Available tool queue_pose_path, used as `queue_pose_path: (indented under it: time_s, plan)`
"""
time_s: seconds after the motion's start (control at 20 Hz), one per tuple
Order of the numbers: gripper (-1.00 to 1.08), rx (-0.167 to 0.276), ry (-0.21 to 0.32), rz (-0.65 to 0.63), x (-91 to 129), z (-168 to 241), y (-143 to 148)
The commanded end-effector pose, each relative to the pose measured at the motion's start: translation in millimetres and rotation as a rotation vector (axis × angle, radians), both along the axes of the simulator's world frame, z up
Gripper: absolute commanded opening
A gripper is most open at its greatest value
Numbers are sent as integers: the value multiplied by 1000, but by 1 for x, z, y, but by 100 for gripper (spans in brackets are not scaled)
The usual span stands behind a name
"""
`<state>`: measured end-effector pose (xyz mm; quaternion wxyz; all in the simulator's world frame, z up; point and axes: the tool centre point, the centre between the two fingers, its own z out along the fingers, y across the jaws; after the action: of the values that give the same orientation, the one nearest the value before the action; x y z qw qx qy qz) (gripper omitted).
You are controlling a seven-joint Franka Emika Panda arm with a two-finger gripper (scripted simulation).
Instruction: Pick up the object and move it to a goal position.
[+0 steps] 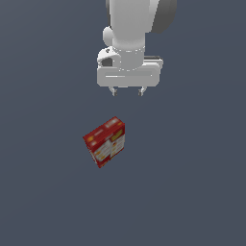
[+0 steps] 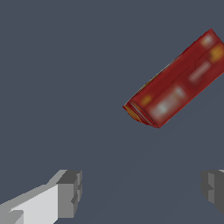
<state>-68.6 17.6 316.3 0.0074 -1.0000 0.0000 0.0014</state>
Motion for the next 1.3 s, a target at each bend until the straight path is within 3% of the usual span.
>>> queue_pose_path:
  time_s: [0.0, 0.45, 0.85, 1.25]
  plan:
    - [100, 0, 0, 0, 0, 0, 0]
    - [100, 30, -57, -7, 9, 22, 18]
    - [100, 30, -53, -36, 12, 19, 14]
    - [100, 31, -41, -167, 28, 6, -1]
